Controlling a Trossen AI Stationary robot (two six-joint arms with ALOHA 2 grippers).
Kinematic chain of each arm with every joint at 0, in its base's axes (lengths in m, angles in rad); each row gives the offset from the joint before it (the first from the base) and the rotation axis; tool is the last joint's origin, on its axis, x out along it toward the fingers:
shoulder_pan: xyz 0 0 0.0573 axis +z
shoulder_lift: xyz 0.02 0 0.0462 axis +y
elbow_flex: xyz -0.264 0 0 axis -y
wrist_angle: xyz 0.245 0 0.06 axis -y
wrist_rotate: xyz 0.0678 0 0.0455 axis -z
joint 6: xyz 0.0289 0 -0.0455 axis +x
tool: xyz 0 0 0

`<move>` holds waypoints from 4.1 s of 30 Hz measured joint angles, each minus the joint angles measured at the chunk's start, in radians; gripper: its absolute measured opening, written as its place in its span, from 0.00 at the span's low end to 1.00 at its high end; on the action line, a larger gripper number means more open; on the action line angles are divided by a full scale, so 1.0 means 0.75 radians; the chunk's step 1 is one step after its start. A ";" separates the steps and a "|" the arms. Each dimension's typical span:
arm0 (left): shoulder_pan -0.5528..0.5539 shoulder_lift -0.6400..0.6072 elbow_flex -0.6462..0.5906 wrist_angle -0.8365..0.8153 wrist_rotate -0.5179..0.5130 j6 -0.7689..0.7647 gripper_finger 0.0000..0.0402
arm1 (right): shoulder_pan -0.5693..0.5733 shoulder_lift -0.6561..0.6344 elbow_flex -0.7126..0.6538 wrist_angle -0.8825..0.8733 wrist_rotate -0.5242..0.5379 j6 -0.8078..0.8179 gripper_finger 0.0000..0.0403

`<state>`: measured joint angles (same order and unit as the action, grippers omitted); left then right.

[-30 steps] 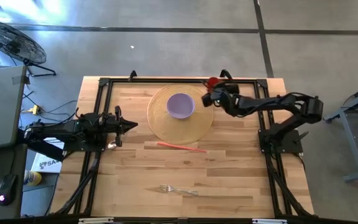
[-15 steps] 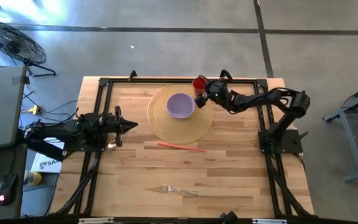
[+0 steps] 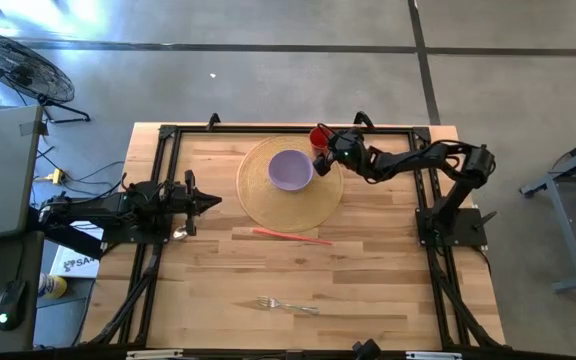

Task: Pick & Place Utensil
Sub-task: Put the orange cup on the brown mat to the top right of the purple bowl, then put the pink straw into the orange cup

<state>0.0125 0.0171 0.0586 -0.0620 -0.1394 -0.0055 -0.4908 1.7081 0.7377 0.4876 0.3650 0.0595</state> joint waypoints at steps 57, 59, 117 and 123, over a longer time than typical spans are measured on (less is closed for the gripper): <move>0.000 0.000 0.000 0.000 0.000 0.000 0.02 | 0.901 -0.289 0.081 -0.397 0.111 0.254 0.98; 0.000 0.000 0.000 0.000 0.000 0.000 0.02 | 0.904 -0.190 0.170 -0.471 0.071 0.270 0.98; 0.000 0.000 0.002 -0.017 -0.034 -0.005 0.02 | 0.811 0.511 0.834 -1.177 -0.423 0.193 0.01; 0.000 0.000 0.002 -0.017 -0.035 -0.005 0.02 | 0.813 0.449 0.825 -1.337 -0.426 0.239 0.06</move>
<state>0.0128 0.0170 0.0597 -0.0746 -0.1654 -0.0090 0.1191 2.0447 1.3565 -0.5149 0.0454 0.2391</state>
